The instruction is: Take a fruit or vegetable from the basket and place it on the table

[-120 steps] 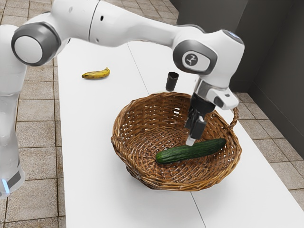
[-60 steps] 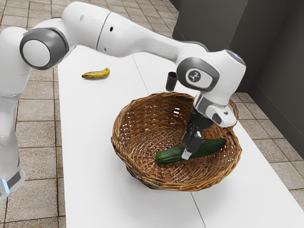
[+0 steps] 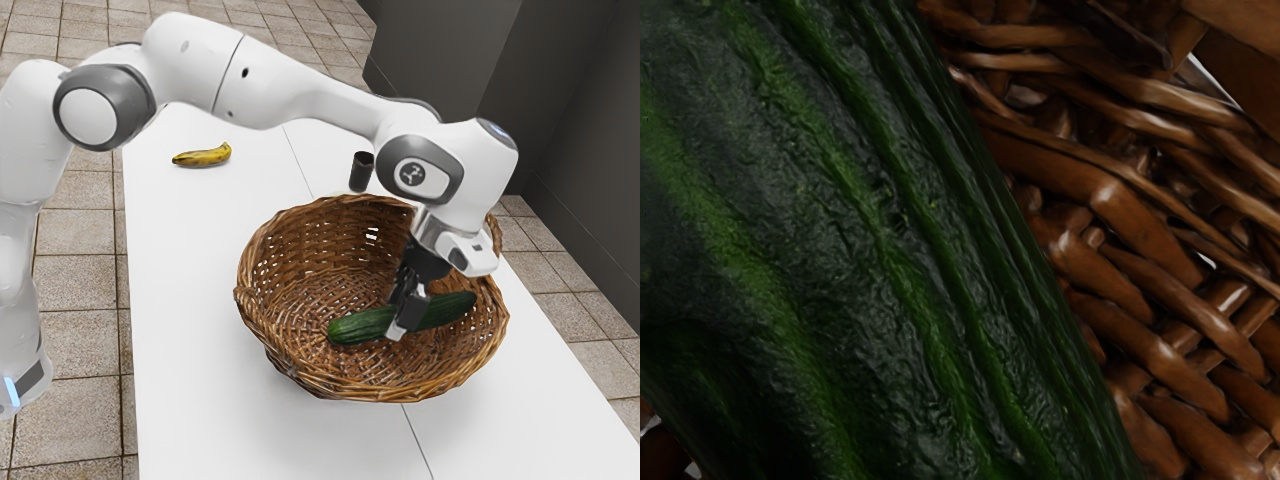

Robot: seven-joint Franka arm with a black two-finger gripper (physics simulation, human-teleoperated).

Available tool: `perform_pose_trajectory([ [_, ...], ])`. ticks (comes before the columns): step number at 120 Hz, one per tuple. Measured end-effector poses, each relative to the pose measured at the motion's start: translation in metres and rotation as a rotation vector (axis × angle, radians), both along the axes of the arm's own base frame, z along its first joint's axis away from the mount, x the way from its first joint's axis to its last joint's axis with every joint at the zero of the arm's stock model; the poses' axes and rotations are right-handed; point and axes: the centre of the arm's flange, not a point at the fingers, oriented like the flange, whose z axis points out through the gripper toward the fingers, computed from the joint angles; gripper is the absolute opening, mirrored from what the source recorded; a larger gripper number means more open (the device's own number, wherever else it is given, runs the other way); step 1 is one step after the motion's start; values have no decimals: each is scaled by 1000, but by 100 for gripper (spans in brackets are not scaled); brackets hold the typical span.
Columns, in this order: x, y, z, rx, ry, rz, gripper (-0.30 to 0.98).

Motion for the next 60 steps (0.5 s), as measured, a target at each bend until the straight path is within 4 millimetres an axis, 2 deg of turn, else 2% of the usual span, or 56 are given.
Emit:
perform_pose_trajectory([
  [6, 2, 0, -2, 3, -4, -1, 67],
  [22, 4, 1, -3, 10, -16, -5, 41],
  [38, 1, 0, 4, 25, -39, -14, 25],
  [52, -19, 7, 47, 49, -109, -7, 20],
  [60, -40, 28, 89, 74, -163, 30, 17],
])
